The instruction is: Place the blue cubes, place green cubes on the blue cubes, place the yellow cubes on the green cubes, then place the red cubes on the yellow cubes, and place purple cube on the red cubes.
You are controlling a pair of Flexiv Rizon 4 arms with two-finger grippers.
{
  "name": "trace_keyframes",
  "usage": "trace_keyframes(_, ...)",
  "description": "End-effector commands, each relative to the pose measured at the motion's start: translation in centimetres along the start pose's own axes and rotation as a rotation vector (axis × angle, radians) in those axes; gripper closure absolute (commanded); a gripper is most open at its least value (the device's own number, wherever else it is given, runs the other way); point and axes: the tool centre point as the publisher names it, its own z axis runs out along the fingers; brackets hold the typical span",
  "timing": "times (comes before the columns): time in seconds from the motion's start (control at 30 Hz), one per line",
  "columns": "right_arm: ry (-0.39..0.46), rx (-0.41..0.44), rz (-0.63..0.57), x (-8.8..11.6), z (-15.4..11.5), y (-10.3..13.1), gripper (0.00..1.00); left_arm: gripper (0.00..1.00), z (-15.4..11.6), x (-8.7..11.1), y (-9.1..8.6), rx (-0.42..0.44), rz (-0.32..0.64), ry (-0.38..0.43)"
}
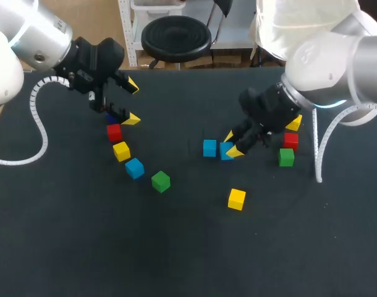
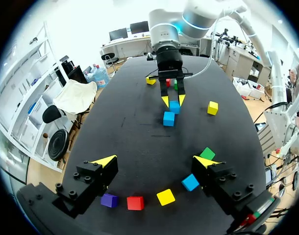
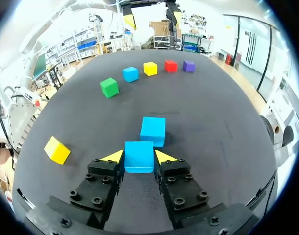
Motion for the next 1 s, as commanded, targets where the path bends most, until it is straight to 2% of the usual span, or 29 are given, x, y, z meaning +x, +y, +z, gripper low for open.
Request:
trace_keyframes(0.03, -0.009, -0.005, 0.007, 0.4, 0.1, -0.3, 1.00, 0.00, 0.0, 0.0, 0.0, 0.001, 0.000, 0.002)
trace_keyframes(0.37, -0.023, 0.027, 0.023, 0.2, -0.5, -0.1, 1.00, 0.00, 0.0, 0.0, 0.0, 0.001, 0.000, 0.002)
trace_keyframes(0.73, 0.010, 0.007, 0.043, 0.7, -0.2, -1.2, 1.00, 0.00, 0.0, 0.0, 0.0, 0.001, 0.000, 0.002)
trace_keyframes(1.0, 0.000, 0.008, 0.048, 0.4, -0.2, -1.1, 1.00, 0.00, 0.0, 0.0, 0.0, 0.001, 0.000, 0.002)
